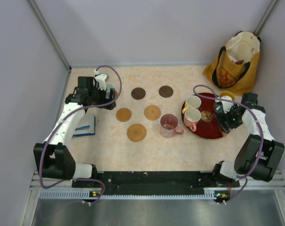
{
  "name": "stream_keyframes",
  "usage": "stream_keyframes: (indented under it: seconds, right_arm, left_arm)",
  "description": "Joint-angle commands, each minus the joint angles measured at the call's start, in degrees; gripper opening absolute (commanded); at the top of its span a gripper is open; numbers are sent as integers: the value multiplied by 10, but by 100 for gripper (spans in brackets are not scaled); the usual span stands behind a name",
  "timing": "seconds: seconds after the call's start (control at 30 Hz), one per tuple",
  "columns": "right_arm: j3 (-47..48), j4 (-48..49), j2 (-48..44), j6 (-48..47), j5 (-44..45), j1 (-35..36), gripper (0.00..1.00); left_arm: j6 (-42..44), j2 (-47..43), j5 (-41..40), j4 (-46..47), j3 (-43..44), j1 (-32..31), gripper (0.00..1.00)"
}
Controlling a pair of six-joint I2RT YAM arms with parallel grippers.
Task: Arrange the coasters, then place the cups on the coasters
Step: Pick up the cup from the tray.
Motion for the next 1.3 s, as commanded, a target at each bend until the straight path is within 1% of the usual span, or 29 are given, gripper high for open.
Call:
stream_keyframes:
  seconds: [0.0, 0.1, 0.17, 0.23, 0.3, 0.4, 0.53, 0.63, 0.73, 0.83, 0.93, 1.03, 1.1, 1.2, 1.27]
  right_arm:
    - [-2, 25, 5, 18, -33, -6, 76]
    - [-8, 29, 3, 23, -39, -6, 63]
    - [-12, 29, 0, 26, -40, -7, 52]
    - [-17, 28, -11, 30, -40, -6, 38]
    - [-20, 27, -28, 32, -42, -6, 27]
    - [-21, 11, -67, 39, -47, -6, 17]
    - [8, -57, -126, 47, -77, -6, 8]
    - [49, -126, -170, 56, -107, -5, 4]
    - [95, -170, -203, 78, -125, 12, 2]
    - [142, -199, -223, 117, -120, 59, 2]
    - [198, -205, -221, 177, -110, 128, 2]
    - [275, -201, -188, 240, -99, 219, 2]
    - [326, -190, -145, 286, -80, 273, 2]
    - [387, -157, -76, 330, -27, 348, 3]
    - [428, -126, -15, 350, 11, 384, 3]
  left_arm:
    - [-1, 6, 12, 14, -3, 0, 94]
    - [0, 7, 12, 15, -3, 0, 93]
    - [-2, 8, 11, 15, -3, 0, 93]
    - [-2, 11, 12, 16, -3, 0, 93]
    - [-2, 11, 12, 16, -3, 0, 93]
    - [-1, 12, 13, 16, -3, 0, 93]
    - [-3, 13, 15, 16, -2, -1, 93]
    - [-3, 15, 15, 16, -2, -2, 93]
    - [-4, 16, 14, 17, -2, -5, 93]
    - [-4, 16, 13, 18, -1, -6, 93]
    - [-4, 13, 13, 19, -1, -7, 93]
    - [-3, 8, 15, 23, -4, -7, 93]
    - [-1, 4, 18, 26, -6, -7, 93]
    - [2, -8, 22, 34, -11, -7, 93]
    - [7, -18, 20, 43, -20, -7, 93]
